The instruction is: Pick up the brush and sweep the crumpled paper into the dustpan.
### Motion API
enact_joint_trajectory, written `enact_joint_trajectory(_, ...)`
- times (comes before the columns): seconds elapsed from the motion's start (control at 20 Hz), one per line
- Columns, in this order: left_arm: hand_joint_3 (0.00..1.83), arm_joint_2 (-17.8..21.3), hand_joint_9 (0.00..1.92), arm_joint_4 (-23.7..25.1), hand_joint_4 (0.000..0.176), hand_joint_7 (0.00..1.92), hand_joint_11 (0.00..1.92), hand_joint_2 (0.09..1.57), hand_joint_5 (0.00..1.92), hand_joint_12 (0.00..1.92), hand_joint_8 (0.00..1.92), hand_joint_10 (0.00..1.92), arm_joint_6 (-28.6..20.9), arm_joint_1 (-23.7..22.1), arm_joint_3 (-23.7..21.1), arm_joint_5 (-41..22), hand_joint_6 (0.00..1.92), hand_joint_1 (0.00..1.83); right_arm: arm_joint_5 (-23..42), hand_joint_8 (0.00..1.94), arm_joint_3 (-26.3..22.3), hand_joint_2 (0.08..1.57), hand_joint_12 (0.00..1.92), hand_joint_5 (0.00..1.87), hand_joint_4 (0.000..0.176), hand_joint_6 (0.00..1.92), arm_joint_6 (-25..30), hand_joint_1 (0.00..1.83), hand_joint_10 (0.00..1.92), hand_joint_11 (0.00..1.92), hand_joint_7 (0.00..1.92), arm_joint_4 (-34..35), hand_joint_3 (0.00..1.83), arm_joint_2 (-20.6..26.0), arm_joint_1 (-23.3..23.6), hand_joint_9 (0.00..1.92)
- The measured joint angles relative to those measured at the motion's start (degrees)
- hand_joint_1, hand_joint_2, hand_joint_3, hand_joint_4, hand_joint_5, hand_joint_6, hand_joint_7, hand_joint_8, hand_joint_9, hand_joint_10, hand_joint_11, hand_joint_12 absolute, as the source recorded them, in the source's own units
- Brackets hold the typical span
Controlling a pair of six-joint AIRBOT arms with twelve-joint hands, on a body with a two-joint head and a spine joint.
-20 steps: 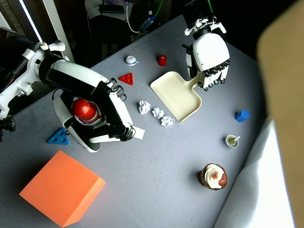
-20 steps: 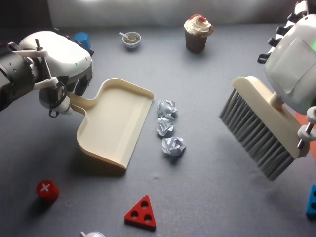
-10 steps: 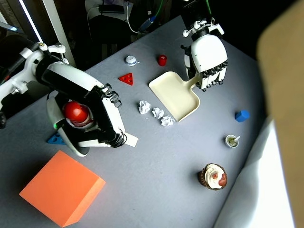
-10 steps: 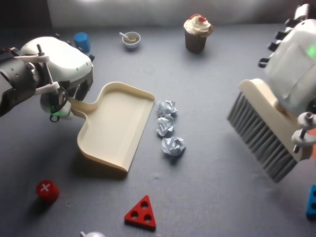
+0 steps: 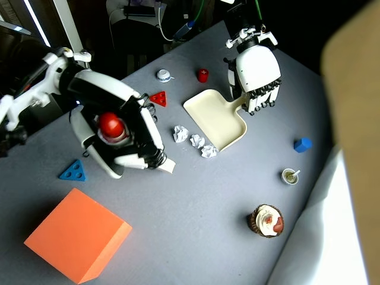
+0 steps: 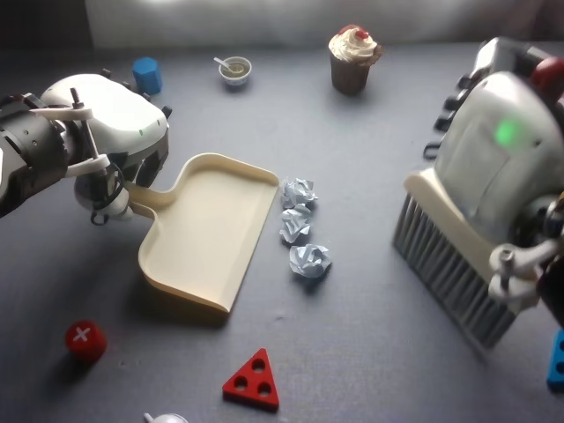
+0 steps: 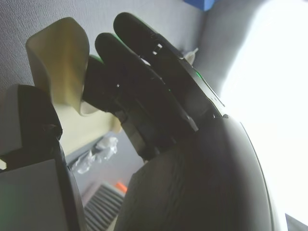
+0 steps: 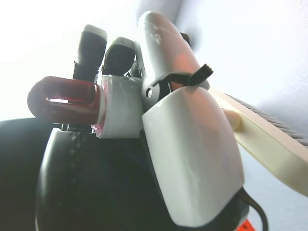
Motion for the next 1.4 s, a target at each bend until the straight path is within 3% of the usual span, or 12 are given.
enact_joint_trajectory(0.3, 0.0, 0.0, 1.18, 0.0, 0.0, 1.24, 0.87, 1.05, 1.05, 0.63, 0.41, 0.0, 0.0, 0.0, 0.0, 0.0, 1.0, 1.26, 0.1, 1.94, -0.1, 1.21, 1.92, 0.82, 0.176, 1.92, -0.7, 1.55, 1.92, 0.7, 0.74, 0.1, 0.0, 0.0, 0.1, 0.72)
enact_joint_trajectory(0.75, 0.0, 0.0, 1.14, 0.4, 0.0, 1.18, 0.83, 1.07, 1.03, 0.64, 0.51, 0.0, 0.0, 0.0, -0.5, 0.1, 1.04, 1.25, -5.9, 1.94, 0.3, 1.22, 1.92, 0.82, 0.176, 1.92, -0.5, 1.56, 1.92, 0.74, 0.75, -0.8, 0.0, -0.8, 3.5, 0.74)
enact_joint_trajectory(1.2, 0.0, 0.0, 1.14, 0.3, 0.0, 1.15, 0.82, 1.08, 1.01, 0.66, 0.58, 0.0, 0.0, 0.0, -0.5, 0.1, 1.05, 1.25, -6.8, 1.94, 0.3, 1.21, 1.92, 0.82, 0.166, 1.92, 10.5, 1.58, 1.92, 0.76, 0.77, 1.0, 0.0, -1.3, 5.2, 0.75)
enact_joint_trajectory(1.4, 0.0, 0.0, 1.16, 0.3, 0.0, 1.22, 0.86, 1.06, 1.02, 0.64, 0.45, 0.0, 0.0, 0.0, -0.5, 0.1, 1.03, 1.26, -6.5, 1.94, 0.5, 1.2, 1.92, 0.83, 0.174, 1.92, 12.9, 1.58, 1.92, 0.76, 0.74, 0.2, 0.0, -1.6, 5.2, 0.73)
